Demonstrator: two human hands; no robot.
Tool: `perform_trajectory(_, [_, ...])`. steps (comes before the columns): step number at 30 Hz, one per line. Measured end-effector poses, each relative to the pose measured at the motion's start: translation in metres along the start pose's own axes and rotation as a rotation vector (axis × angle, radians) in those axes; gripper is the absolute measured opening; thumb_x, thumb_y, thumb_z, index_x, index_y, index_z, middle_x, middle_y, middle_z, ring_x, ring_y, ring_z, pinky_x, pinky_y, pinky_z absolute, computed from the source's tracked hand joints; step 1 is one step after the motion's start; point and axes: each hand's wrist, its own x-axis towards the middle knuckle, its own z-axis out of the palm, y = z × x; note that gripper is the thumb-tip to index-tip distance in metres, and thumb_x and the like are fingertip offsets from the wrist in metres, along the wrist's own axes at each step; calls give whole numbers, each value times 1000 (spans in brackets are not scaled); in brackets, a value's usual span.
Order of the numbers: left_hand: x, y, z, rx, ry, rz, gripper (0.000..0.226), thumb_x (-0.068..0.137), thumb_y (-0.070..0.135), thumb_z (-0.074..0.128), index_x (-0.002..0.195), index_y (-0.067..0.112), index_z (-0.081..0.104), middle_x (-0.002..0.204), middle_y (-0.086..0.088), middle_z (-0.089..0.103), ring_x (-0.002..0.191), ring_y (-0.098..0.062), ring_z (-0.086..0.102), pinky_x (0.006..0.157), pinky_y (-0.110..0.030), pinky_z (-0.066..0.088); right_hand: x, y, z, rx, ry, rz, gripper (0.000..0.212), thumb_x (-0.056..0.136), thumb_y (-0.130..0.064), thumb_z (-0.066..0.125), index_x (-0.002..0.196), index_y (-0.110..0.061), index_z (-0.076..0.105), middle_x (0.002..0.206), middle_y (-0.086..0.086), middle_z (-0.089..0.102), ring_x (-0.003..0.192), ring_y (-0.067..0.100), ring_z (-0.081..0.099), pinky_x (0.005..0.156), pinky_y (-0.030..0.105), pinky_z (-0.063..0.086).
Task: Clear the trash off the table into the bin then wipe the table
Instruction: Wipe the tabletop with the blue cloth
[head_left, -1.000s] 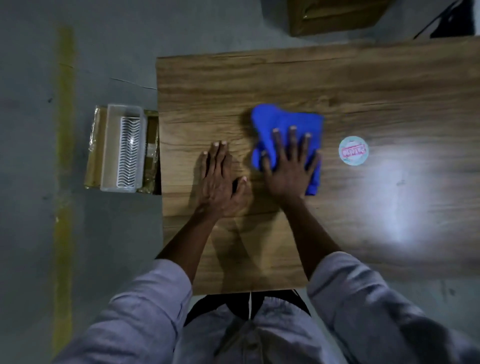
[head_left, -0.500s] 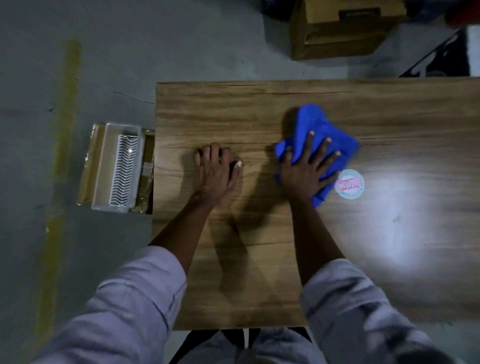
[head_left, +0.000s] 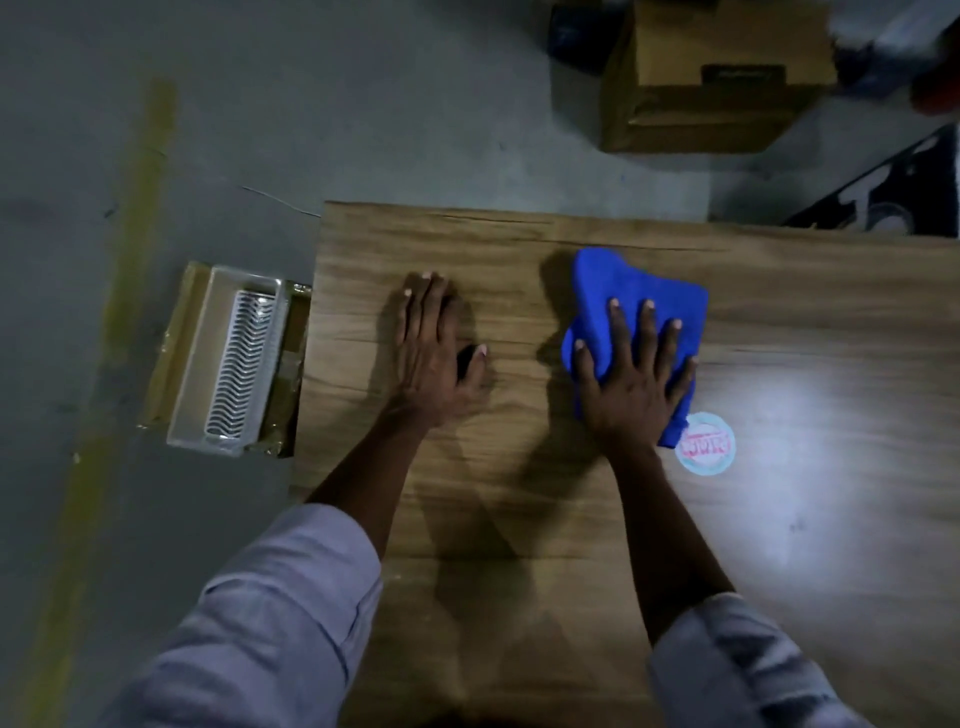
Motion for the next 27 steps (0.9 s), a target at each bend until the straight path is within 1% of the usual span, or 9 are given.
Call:
perform_trajectory(3, [6, -5, 2, 46, -94, 24, 82, 94, 50, 42, 158, 3, 24, 167, -20, 13, 156, -35, 6, 125, -54, 9, 23, -25, 8, 11, 52, 124, 66, 99, -65, 32, 159, -46, 17, 171, -7, 11, 158, 28, 4, 121, 63, 7])
perform_trajectory(6, [6, -5, 1, 61, -106, 15, 84, 92, 52, 44, 159, 5, 23, 167, -19, 14, 156, -33, 7, 126, -52, 7, 33, -53, 17, 6, 76, 90, 65, 99, -63, 30, 160, -44, 17, 171, -5, 12, 157, 29, 5, 121, 63, 7])
perform_trajectory(9, [8, -4, -1, 48, -96, -2, 83, 89, 50, 46, 157, 5, 30, 166, -17, 21, 156, -33, 12, 126, -52, 9, 22, -72, 22, -34, 47, -156, 65, 99, -63, 32, 160, -43, 21, 170, -4, 15, 157, 30, 7, 122, 62, 5])
perform_trajectory(13, [10, -3, -4, 19, -85, -49, 84, 86, 51, 46, 153, 1, 35, 161, -20, 31, 154, -32, 19, 125, -51, 13, 14, -48, 14, -80, -61, -670, 66, 98, -60, 43, 159, -43, 25, 169, -6, 18, 158, 27, 8, 122, 61, 11])
perform_trajectory(15, [10, -5, -3, 15, -81, -31, 85, 88, 52, 45, 155, 2, 33, 163, -17, 28, 155, -31, 16, 125, -52, 14, 32, -18, 5, -71, -67, -768, 64, 97, -61, 45, 157, -45, 30, 168, -9, 21, 157, 24, 10, 121, 60, 15])
perform_trajectory(19, [11, -7, -1, -4, -75, -41, 82, 88, 52, 51, 156, 10, 33, 166, -12, 24, 156, -27, 12, 125, -52, 12, 84, 1, -1, 48, 59, -244, 57, 99, -57, 43, 154, -46, 35, 166, -11, 27, 157, 23, 14, 123, 58, 11])
perform_trajectory(21, [11, -7, -2, -27, -57, -46, 82, 87, 52, 53, 155, 9, 35, 166, -11, 24, 156, -27, 13, 124, -53, 14, 103, -19, 2, 137, 115, -77, 56, 96, -47, 48, 151, -44, 41, 163, -9, 35, 155, 26, 19, 122, 60, 12])
perform_trajectory(23, [11, -5, -4, -59, -30, -61, 83, 87, 49, 58, 155, 7, 35, 166, -12, 24, 156, -27, 13, 123, -55, 15, 115, -48, 8, 171, 98, -118, 60, 90, -40, 48, 150, -41, 45, 162, -7, 38, 155, 28, 20, 122, 62, 10])
perform_trajectory(27, [9, 0, -11, -74, 9, -105, 84, 92, 41, 63, 159, 9, 23, 170, -10, 10, 157, -25, 2, 125, -56, 7, 115, -98, 20, 163, 48, -417, 67, 82, -38, 42, 148, -38, 49, 158, -5, 44, 153, 29, 27, 122, 63, 13])
